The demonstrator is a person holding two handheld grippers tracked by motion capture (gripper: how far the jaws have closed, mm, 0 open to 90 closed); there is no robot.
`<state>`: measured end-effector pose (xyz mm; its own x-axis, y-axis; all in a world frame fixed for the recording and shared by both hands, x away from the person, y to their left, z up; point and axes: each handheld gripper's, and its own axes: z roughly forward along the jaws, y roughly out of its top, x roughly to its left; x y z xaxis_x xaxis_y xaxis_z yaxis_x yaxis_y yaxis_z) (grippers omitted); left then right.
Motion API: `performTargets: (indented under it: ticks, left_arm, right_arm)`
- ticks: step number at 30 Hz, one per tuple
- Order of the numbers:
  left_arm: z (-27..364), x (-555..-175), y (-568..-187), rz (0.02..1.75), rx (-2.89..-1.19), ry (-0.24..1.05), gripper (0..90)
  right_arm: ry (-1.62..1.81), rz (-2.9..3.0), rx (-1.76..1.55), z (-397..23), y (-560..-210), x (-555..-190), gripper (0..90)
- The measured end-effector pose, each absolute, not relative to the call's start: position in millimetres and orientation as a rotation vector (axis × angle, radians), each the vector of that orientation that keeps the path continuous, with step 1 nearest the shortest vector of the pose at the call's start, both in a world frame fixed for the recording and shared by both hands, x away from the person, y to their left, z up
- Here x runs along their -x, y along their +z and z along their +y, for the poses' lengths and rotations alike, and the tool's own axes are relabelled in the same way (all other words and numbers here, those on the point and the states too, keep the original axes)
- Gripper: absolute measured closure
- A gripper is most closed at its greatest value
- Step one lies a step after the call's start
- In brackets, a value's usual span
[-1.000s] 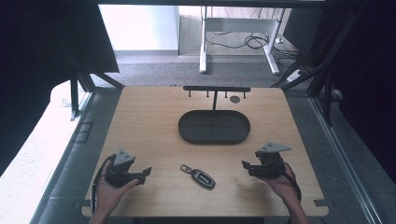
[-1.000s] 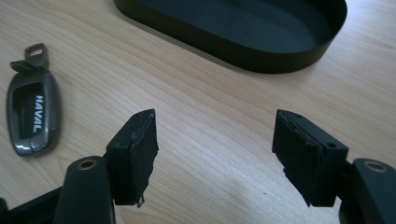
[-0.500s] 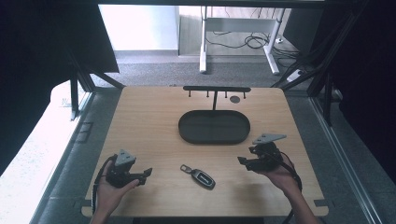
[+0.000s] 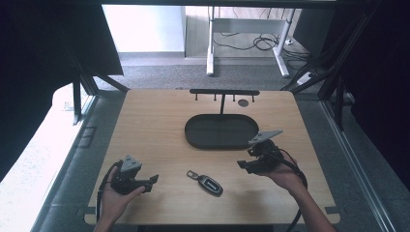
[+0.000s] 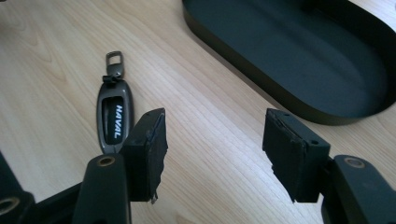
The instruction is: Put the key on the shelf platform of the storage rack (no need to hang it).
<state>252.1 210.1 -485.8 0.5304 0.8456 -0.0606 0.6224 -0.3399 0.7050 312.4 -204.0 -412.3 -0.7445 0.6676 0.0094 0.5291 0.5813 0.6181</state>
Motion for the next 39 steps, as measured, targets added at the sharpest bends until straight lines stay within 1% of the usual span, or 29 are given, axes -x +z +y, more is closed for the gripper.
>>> performTargets:
  ticks: [10, 39]
  left_arm:
    - [209.3, -251.9, -486.1, 1.183, -2.084, 0.411, 23.1]
    - [208.7, -252.2, -486.1, 1.177, -2.087, 0.398, 23.2]
  right_arm:
    - [0.846, 2.678, -0.919, -174.8, -413.8, -316.0, 41.3]
    - [0.706, 2.818, -0.805, -120.6, -436.6, -316.9, 41.4]
